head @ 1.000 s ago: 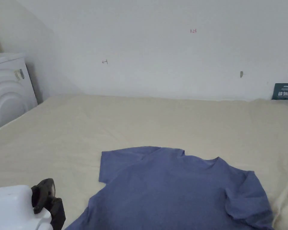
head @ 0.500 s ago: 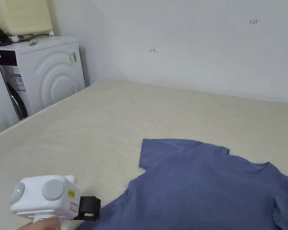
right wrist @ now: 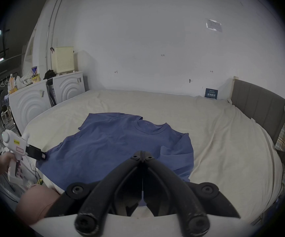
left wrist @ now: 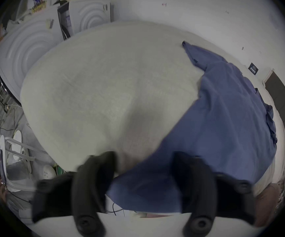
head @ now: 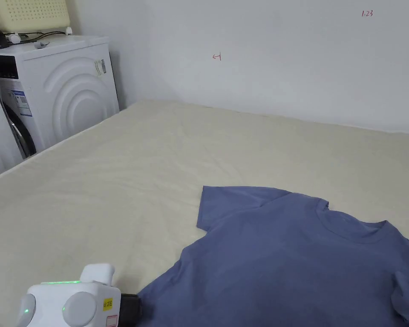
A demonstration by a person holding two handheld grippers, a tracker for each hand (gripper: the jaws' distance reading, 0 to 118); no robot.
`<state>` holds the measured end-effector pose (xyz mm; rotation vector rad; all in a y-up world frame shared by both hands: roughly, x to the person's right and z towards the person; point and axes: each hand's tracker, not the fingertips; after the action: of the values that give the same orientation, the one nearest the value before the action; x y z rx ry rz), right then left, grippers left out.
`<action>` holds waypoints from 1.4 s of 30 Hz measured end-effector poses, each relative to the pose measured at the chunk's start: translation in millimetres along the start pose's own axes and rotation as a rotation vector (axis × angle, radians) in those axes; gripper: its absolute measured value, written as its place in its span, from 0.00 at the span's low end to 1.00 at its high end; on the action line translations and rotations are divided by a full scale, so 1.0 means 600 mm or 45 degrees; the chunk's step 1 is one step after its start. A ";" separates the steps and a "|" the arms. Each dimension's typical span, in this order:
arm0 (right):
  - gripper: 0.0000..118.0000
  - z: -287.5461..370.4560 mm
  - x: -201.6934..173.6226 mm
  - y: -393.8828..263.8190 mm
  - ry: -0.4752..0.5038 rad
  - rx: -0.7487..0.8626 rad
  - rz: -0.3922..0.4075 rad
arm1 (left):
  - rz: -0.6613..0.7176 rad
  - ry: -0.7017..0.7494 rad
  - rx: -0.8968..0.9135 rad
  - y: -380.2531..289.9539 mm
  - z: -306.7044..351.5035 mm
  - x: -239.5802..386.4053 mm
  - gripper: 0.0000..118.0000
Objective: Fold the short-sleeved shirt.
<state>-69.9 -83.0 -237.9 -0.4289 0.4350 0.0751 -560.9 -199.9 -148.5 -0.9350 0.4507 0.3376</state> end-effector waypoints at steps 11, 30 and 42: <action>0.00 -0.059 -0.008 0.076 0.073 0.047 -0.007 | -0.019 -0.214 0.180 0.000 0.068 0.053 0.02; 0.97 -0.792 -0.107 0.266 0.086 -0.872 0.057 | 0.075 -0.328 0.305 0.026 0.073 0.069 0.02; 0.04 -0.804 -0.035 0.267 0.098 -0.999 0.123 | 0.023 -0.294 0.214 0.003 0.035 0.062 0.02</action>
<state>-304.1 -138.7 -686.3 -1.1849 0.4928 0.3293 -525.2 -178.5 -158.1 -0.7186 0.2713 0.4121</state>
